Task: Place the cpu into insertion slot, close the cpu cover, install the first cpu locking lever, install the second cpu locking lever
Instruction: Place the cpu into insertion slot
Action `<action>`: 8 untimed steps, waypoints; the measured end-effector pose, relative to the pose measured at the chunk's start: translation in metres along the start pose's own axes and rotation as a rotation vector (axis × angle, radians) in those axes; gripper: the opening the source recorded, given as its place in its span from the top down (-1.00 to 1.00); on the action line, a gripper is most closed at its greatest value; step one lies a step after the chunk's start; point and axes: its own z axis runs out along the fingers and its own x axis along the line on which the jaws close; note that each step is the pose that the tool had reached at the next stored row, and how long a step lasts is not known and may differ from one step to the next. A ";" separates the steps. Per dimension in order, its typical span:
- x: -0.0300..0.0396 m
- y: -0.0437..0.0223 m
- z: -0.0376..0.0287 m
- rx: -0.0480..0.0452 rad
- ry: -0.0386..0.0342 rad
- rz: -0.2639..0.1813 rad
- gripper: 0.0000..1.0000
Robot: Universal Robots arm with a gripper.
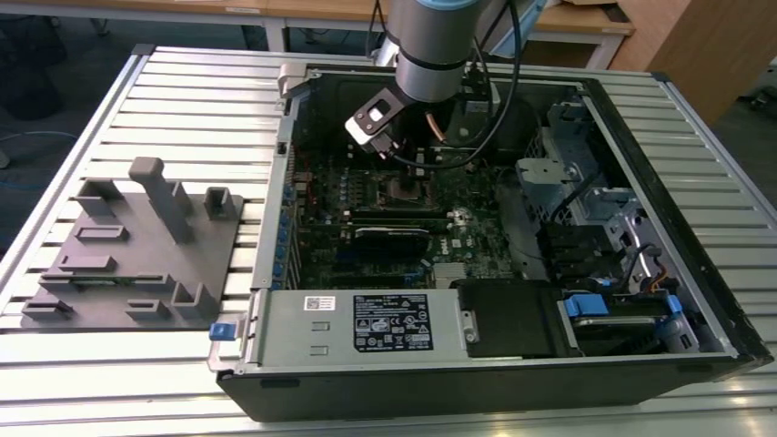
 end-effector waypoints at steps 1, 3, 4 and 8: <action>0.0000 0.0000 0.0000 0.0000 0.0000 0.000 0.80; 0.0000 0.0000 0.0000 0.0000 0.0000 0.000 0.80; 0.0000 0.0000 0.0000 -0.0001 0.0001 0.000 0.80; 0.0000 0.0000 -0.0005 -0.0002 0.0002 0.000 0.80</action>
